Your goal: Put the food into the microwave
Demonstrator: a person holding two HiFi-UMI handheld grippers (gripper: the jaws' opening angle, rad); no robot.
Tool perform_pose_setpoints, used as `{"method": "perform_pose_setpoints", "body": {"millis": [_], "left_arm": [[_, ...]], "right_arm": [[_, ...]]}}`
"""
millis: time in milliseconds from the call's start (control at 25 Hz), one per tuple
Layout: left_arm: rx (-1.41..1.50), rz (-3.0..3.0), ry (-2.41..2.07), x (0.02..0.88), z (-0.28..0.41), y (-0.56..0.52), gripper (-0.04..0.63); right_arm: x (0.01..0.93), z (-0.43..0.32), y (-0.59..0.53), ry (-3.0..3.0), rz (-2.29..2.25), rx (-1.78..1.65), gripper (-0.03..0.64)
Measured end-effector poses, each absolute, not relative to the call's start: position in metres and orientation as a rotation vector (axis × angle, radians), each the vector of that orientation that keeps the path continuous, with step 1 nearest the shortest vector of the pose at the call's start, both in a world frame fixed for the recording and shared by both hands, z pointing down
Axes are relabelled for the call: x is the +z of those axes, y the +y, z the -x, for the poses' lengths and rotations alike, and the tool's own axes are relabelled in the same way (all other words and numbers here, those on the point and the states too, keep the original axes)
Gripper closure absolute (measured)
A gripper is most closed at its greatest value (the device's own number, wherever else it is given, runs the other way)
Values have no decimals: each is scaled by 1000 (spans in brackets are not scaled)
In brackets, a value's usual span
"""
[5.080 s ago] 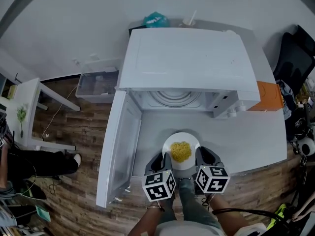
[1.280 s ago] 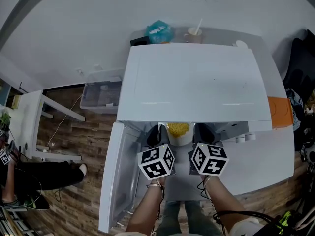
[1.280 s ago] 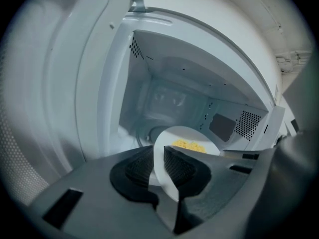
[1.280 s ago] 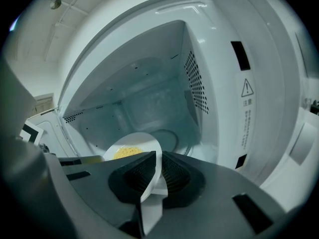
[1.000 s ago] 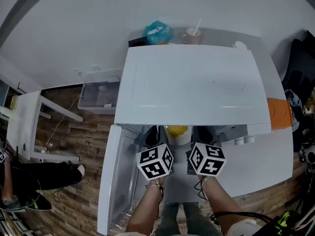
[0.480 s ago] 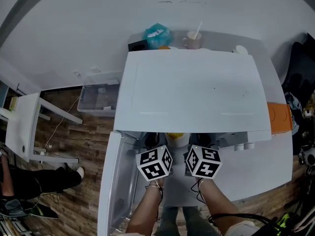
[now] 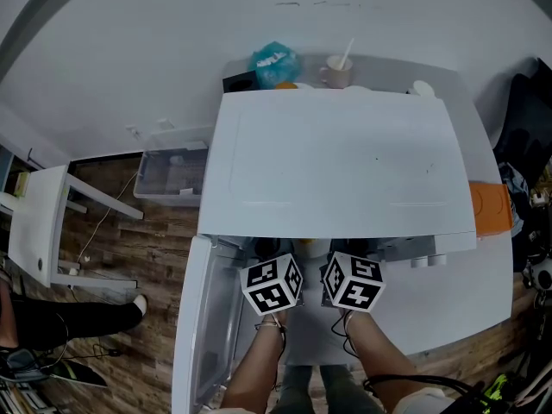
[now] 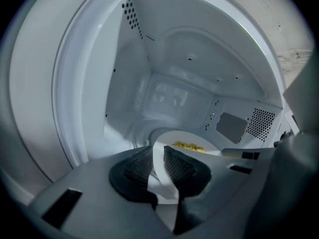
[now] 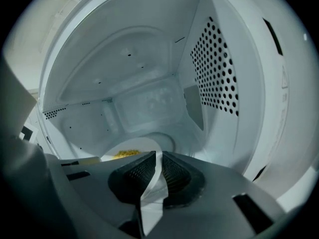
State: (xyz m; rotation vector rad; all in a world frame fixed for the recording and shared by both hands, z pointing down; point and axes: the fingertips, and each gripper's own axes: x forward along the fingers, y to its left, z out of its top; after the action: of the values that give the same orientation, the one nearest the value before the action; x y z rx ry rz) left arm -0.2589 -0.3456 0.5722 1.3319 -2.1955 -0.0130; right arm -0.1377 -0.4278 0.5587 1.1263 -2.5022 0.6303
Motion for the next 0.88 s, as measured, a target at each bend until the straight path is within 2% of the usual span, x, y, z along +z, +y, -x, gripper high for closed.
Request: {"method": "perform_pose_setpoints", "body": {"millis": [280, 880], "left_arm": [[-33, -1324, -2203, 574, 259, -346, 531], [-14, -1294, -2275, 553, 240, -315, 531]], "right_arm": [[569, 136, -430, -2461, -1145, 671, 566], [548, 120, -402, -2538, -1099, 478, 568]]}}
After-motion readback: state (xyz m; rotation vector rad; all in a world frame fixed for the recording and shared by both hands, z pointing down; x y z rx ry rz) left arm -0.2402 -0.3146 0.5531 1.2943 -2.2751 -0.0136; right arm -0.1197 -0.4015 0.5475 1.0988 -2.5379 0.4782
